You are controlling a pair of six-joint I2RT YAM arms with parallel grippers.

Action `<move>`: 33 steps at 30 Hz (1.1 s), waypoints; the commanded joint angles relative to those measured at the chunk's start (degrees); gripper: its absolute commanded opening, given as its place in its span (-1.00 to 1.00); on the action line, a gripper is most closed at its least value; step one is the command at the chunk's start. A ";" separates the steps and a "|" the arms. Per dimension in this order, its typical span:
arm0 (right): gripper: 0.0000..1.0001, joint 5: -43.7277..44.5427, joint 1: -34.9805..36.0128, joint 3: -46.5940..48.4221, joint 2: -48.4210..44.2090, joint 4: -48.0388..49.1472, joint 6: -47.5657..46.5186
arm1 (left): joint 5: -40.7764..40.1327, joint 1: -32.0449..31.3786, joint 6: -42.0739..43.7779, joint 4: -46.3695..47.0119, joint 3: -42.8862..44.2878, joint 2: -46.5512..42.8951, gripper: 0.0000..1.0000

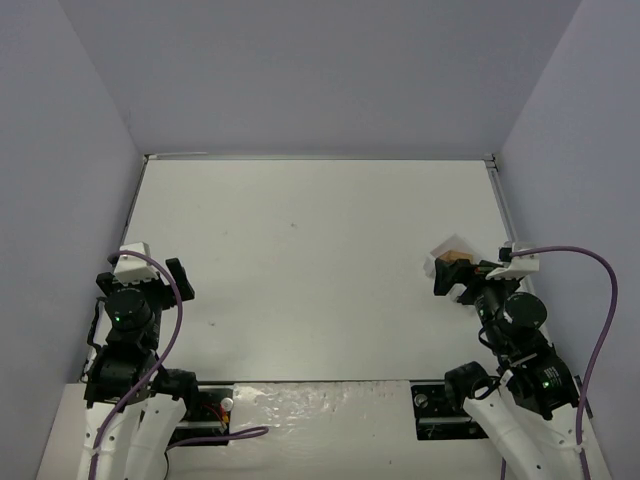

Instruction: Build the wood block tower

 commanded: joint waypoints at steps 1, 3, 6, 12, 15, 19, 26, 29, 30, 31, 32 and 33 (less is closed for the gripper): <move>1.00 0.31 0.43 1.21 1.62 3.52 0.17 | 0.03 0.05 0.17 3.61 1.05 1.15 0.94; 1.00 0.73 0.43 1.32 2.26 3.52 0.49 | 0.03 -0.01 0.11 3.66 1.05 1.21 0.94; 1.00 1.90 0.43 1.44 3.86 3.48 1.05 | -0.14 0.05 0.26 3.53 1.14 1.37 0.94; 1.00 5.91 0.43 3.39 9.97 3.61 3.65 | 0.04 0.05 0.26 3.14 1.49 1.77 0.94; 1.00 10.04 0.34 4.36 14.34 3.61 5.10 | 0.35 0.05 0.37 3.45 1.49 1.86 0.94; 1.00 11.76 0.32 6.74 22.60 3.59 3.92 | 0.39 0.02 0.22 3.29 1.60 2.36 0.94; 1.00 9.44 -2.70 9.96 37.18 3.36 5.93 | 0.70 -0.04 -0.90 2.68 1.77 3.16 0.94; 0.99 2.65 -8.99 9.85 42.67 2.99 6.96 | 1.61 -0.14 -0.15 3.34 1.63 3.12 0.94; 0.99 1.32 -11.20 9.61 43.67 2.94 7.71 | 1.56 -0.18 0.08 3.63 1.35 2.70 0.94; 0.97 0.23 -12.85 9.44 44.80 2.91 8.40 | 1.45 -0.22 0.30 3.85 1.14 2.33 0.94; 0.93 -0.23 -13.02 9.45 46.22 2.91 8.88 | 1.12 -0.23 0.45 3.93 1.12 2.10 0.94; 0.86 -0.68 -13.12 9.63 47.16 2.90 8.88 | 0.39 -0.31 0.70 4.01 0.96 1.85 0.94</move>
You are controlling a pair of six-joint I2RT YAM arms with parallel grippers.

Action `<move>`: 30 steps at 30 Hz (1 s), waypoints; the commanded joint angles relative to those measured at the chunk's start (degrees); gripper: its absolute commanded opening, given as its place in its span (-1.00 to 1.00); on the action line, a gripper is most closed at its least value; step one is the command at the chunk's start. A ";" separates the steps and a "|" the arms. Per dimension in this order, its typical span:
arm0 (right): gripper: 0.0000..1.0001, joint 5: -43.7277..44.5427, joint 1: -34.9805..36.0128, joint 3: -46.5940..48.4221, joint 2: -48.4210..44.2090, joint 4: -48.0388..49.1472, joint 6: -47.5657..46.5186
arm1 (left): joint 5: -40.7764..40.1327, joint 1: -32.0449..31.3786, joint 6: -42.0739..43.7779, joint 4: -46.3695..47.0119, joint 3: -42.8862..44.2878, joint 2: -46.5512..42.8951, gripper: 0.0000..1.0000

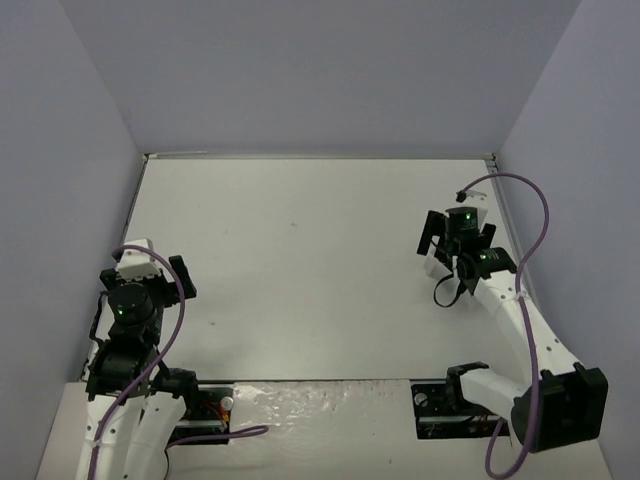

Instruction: Build the wood block tower

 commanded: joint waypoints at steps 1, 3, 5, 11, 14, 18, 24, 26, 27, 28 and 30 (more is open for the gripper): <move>0.84 -4.99 -3.07 2.17 4.95 1.94 2.68 | -0.36 -0.28 0.90 4.03 0.96 -0.11 0.94; 0.76 -6.07 -3.63 2.48 8.26 1.92 2.60 | -0.46 -0.49 1.21 4.23 0.77 -0.64 0.94; 0.68 -7.16 -4.22 2.91 11.62 1.94 2.83 | -0.46 -0.76 1.30 4.40 0.58 -1.23 0.94; 0.49 -10.35 -4.80 4.08 16.36 2.01 2.95 | -0.14 -1.48 1.70 4.82 0.19 -1.37 0.94; 0.38 -11.50 -4.70 3.74 17.13 2.01 2.81 | -0.11 -1.81 1.74 5.01 0.07 -1.44 0.94; 0.21 -13.49 -4.37 4.42 18.12 2.10 2.75 | 0.06 -2.30 1.81 5.26 0.00 -1.36 0.94; 0.00 -13.51 -1.07 7.80 22.24 2.85 2.71 | 0.15 -2.83 1.82 5.20 0.02 -1.09 0.94; -0.06 -13.51 1.36 8.81 24.14 3.48 3.18 | 0.15 -2.83 1.82 5.09 0.08 -1.09 0.94; -0.09 -13.45 2.15 9.95 25.44 3.63 3.39 | 0.15 -2.90 1.82 5.09 0.08 -1.09 0.94; -0.12 -13.36 3.58 10.93 26.57 3.91 3.93 | 0.15 -2.92 1.82 5.09 0.08 -1.03 0.94; -0.16 -13.32 6.38 13.11 28.87 4.50 5.18 | 0.04 -2.96 1.78 5.05 0.15 -0.85 0.94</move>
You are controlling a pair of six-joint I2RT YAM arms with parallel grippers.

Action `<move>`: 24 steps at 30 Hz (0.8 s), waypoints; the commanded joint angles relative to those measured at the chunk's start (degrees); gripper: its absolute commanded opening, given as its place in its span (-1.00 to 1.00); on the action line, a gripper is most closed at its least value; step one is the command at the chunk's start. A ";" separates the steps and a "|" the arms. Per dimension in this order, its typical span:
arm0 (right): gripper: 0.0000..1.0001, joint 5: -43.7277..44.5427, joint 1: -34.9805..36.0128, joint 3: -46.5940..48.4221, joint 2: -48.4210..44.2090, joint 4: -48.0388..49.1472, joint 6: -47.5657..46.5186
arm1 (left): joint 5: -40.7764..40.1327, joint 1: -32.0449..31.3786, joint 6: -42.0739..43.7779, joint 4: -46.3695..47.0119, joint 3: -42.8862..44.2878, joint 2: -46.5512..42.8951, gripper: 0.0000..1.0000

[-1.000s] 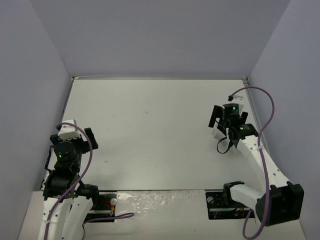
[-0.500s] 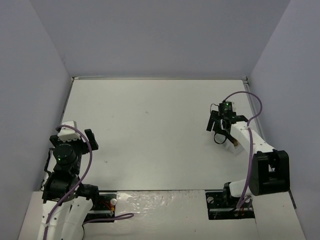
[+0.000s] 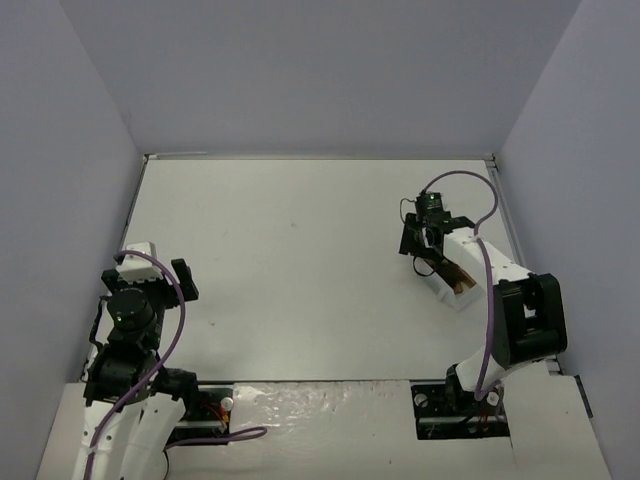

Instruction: Build the wood block tower

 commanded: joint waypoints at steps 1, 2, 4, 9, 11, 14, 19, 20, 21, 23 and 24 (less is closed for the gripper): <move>-0.18 -1.10 5.98 6.43 4.60 2.61 3.09 | 0.10 -0.33 0.78 4.12 0.49 1.17 0.94; -0.20 -1.18 6.74 7.64 5.74 2.76 3.45 | 0.06 -0.40 0.77 4.05 0.52 1.31 0.94; -0.24 -1.14 8.42 11.53 8.90 2.88 3.75 | -0.11 -0.64 0.75 3.89 0.63 1.67 0.94; -0.24 -0.65 11.44 20.65 15.83 2.89 4.80 | -0.33 -0.80 0.52 3.52 0.87 2.41 0.94; -0.19 -0.27 12.43 24.63 18.47 2.87 4.96 | -0.63 -0.79 0.49 3.39 0.98 2.66 0.94; -0.10 -0.65 12.65 29.38 20.79 2.79 4.21 | -0.36 -0.81 0.27 3.06 1.34 3.41 0.94; 0.00 -0.59 11.12 30.14 17.17 2.40 -1.56 | -0.28 -0.87 -0.15 2.80 1.69 4.16 0.94; 0.00 -0.33 10.02 29.07 15.40 2.34 -3.22 | -0.01 -0.87 -0.23 2.68 1.85 4.34 0.94; 0.00 -0.80 8.68 27.87 13.86 2.29 -5.04 | 0.14 -0.87 -0.42 2.53 1.90 4.25 0.94; 0.00 -1.50 5.39 24.49 9.94 2.20 -6.85 | 0.42 -0.87 -0.80 2.43 1.93 4.06 0.94; -0.01 -2.29 3.18 22.99 8.38 2.22 -7.35 | 0.45 -0.87 -0.99 2.48 1.91 4.01 0.94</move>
